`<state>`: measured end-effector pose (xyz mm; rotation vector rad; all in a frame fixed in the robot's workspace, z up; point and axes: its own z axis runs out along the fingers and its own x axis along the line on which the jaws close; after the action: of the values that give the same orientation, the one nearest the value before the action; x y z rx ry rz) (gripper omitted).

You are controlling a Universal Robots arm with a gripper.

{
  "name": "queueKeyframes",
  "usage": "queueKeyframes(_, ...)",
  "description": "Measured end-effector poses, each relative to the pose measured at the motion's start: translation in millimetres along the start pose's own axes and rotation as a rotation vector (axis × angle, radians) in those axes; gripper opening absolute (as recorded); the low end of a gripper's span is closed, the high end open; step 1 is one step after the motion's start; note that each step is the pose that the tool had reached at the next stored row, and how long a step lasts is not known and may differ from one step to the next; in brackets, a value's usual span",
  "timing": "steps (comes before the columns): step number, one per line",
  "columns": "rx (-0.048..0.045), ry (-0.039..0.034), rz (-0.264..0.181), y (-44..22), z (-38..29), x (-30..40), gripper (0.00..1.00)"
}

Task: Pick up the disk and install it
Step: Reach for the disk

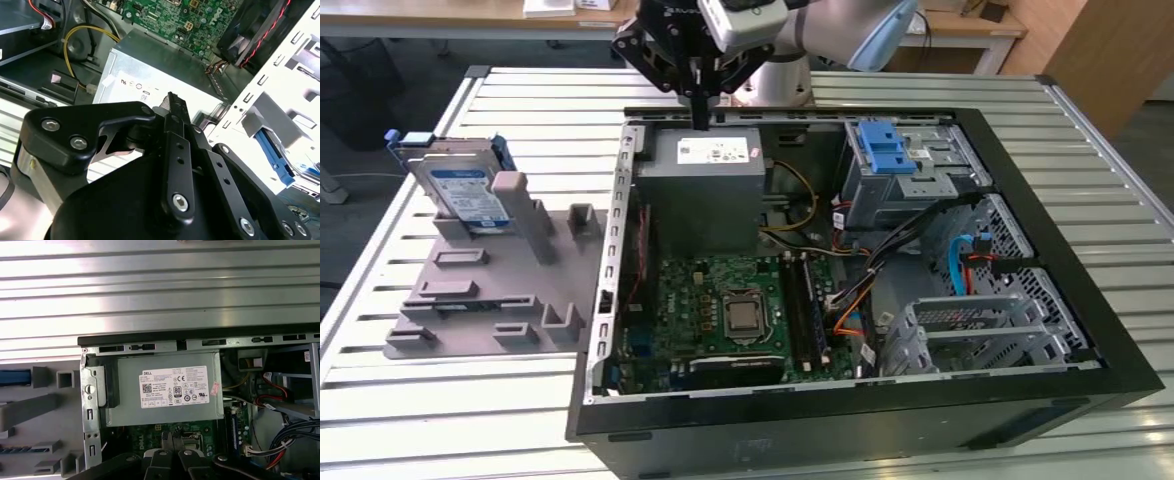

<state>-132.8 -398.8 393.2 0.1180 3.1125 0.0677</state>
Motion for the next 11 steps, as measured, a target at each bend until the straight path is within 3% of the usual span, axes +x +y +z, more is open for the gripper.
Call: queueKeyframes(11,0.0017,0.0000,0.000,0.9,0.4,8.4,0.11)
